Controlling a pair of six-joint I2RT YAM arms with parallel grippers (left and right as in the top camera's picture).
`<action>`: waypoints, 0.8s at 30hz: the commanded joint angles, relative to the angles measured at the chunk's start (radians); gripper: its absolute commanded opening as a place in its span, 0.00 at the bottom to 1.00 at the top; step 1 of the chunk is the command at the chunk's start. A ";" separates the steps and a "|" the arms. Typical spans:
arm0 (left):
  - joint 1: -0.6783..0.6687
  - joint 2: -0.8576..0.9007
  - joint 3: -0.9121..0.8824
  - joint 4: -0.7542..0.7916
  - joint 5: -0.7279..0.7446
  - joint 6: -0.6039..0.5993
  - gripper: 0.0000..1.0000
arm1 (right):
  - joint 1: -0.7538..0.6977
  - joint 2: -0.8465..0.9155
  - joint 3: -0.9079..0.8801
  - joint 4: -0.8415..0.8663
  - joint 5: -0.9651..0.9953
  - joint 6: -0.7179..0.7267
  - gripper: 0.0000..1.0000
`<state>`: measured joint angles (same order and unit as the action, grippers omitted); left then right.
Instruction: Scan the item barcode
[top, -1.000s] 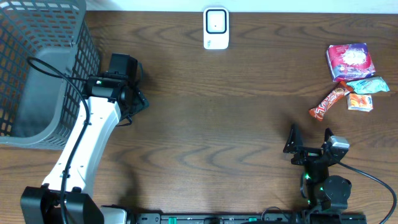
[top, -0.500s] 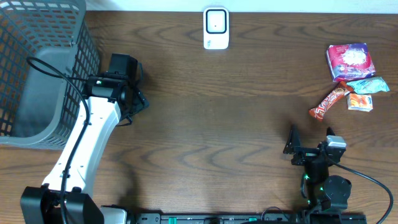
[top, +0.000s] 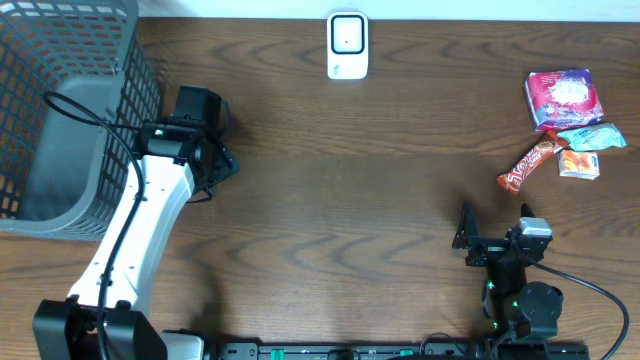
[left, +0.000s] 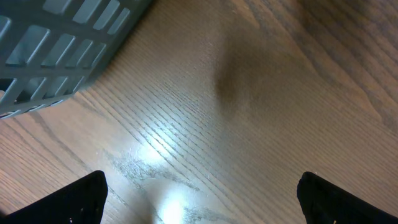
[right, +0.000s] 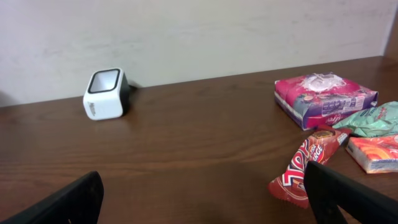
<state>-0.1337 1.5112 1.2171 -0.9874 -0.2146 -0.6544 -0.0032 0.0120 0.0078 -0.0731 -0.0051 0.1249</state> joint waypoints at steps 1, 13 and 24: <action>0.001 -0.002 -0.003 -0.003 -0.006 -0.002 0.98 | 0.007 -0.007 -0.003 -0.004 -0.002 0.004 0.99; 0.001 -0.002 -0.003 -0.003 -0.005 -0.002 0.98 | 0.001 -0.007 -0.003 -0.005 -0.002 0.017 0.99; 0.001 -0.002 -0.003 -0.003 -0.005 -0.002 0.98 | 0.005 -0.007 -0.003 -0.005 -0.001 0.019 0.99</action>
<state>-0.1337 1.5112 1.2171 -0.9874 -0.2146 -0.6544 -0.0032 0.0120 0.0078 -0.0734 -0.0051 0.1295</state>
